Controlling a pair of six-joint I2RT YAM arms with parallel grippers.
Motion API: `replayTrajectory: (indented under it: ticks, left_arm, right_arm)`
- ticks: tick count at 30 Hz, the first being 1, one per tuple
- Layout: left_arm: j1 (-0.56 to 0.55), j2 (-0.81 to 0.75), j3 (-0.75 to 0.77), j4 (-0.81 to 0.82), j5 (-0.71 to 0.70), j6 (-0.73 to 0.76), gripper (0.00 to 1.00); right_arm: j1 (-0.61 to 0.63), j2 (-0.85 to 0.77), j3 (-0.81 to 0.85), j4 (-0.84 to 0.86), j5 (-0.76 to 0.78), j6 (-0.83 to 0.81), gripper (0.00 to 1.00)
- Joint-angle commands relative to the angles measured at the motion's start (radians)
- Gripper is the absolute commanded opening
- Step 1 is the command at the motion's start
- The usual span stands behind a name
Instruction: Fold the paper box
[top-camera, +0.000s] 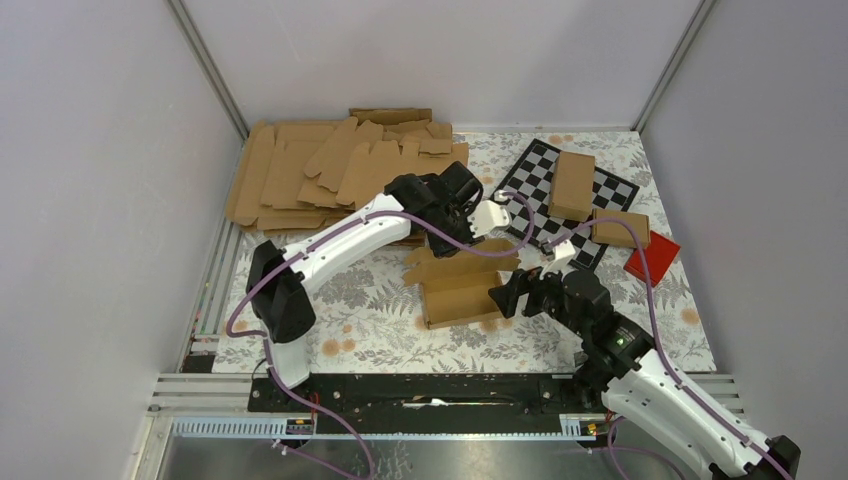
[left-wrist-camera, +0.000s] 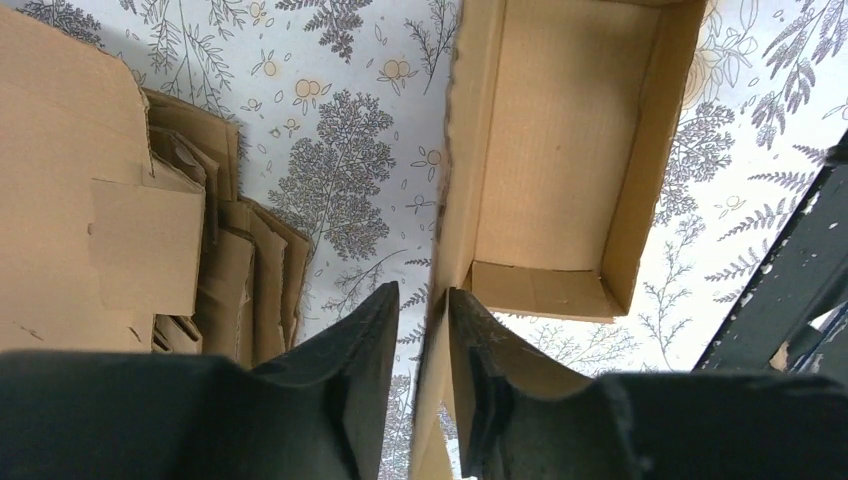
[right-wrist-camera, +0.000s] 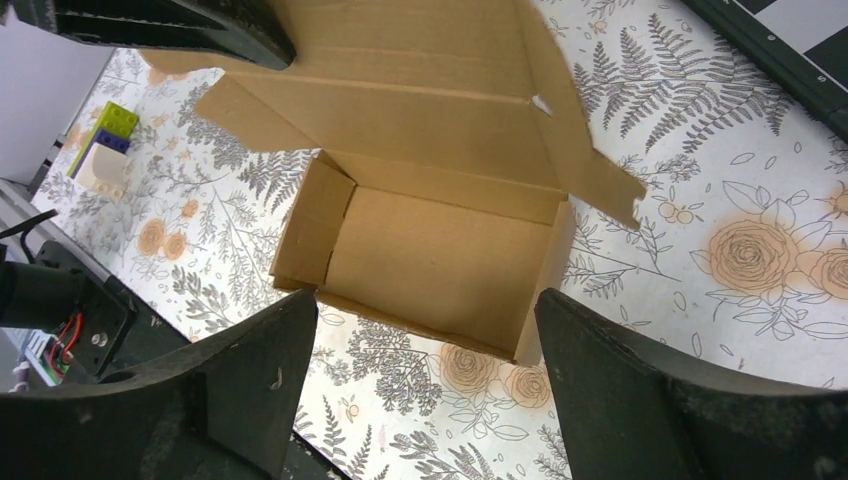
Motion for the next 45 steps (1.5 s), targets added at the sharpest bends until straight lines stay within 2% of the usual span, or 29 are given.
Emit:
replayTrajectory:
  ticks: [1,4,8,10,13,15,17,19,24,28,33,38,41,45]
  left_arm:
    - [0.001,-0.029,0.04,0.023,-0.014,-0.017,0.35]
    - [0.001,-0.054,0.023,0.039,-0.052,-0.049,0.46]
    - [0.002,-0.114,0.007,0.051,-0.048,-0.107,0.5]
    - [0.003,-0.156,-0.02,0.078,-0.059,-0.168,0.58]
    - [0.015,-0.242,-0.097,0.123,-0.093,-0.262,0.66]
    - [0.054,-0.279,-0.132,0.126,-0.074,-0.36,0.68]
    - [0.106,-0.324,-0.179,0.133,-0.024,-0.452,0.78]
    - [0.14,-0.384,-0.254,0.167,0.019,-0.514,0.81]
    - [0.149,-0.505,-0.441,0.226,0.083,-0.566,0.8]
    - [0.149,-0.555,-0.545,0.293,0.078,-0.623,0.73]
    - [0.149,-0.607,-0.66,0.445,0.063,-0.718,0.69]
    - [0.15,-0.614,-0.724,0.499,0.068,-0.76,0.69]
    - [0.15,-0.618,-0.761,0.536,0.062,-0.794,0.61]
    - [0.149,-0.629,-0.808,0.572,0.037,-0.821,0.55]
  right_arm:
    - [-0.004,0.038,0.026,0.048,0.059,-0.039,0.88]
    - [-0.004,0.084,0.047,0.048,0.096,-0.051,0.89]
    - [-0.004,0.119,0.075,0.047,0.14,-0.068,0.93]
    - [-0.003,0.134,0.095,0.035,0.174,-0.07,0.98]
    - [-0.004,0.196,0.138,0.003,0.217,-0.078,1.0]
    - [-0.008,0.255,0.183,-0.016,0.23,-0.071,1.0]
    - [-0.022,0.31,0.231,-0.023,0.199,-0.079,1.0]
    - [-0.048,0.356,0.269,-0.022,0.156,-0.094,1.0]
    - [-0.11,0.445,0.312,-0.021,0.051,-0.152,1.0]
    - [-0.114,0.497,0.33,-0.016,0.02,-0.154,0.99]
    - [-0.116,0.525,0.329,-0.015,0.034,-0.18,0.88]
    - [-0.115,0.554,0.329,-0.016,0.018,-0.185,0.75]
    - [-0.115,0.559,0.331,-0.017,-0.014,-0.173,0.65]
    - [-0.115,0.549,0.32,-0.018,-0.001,-0.166,0.6]
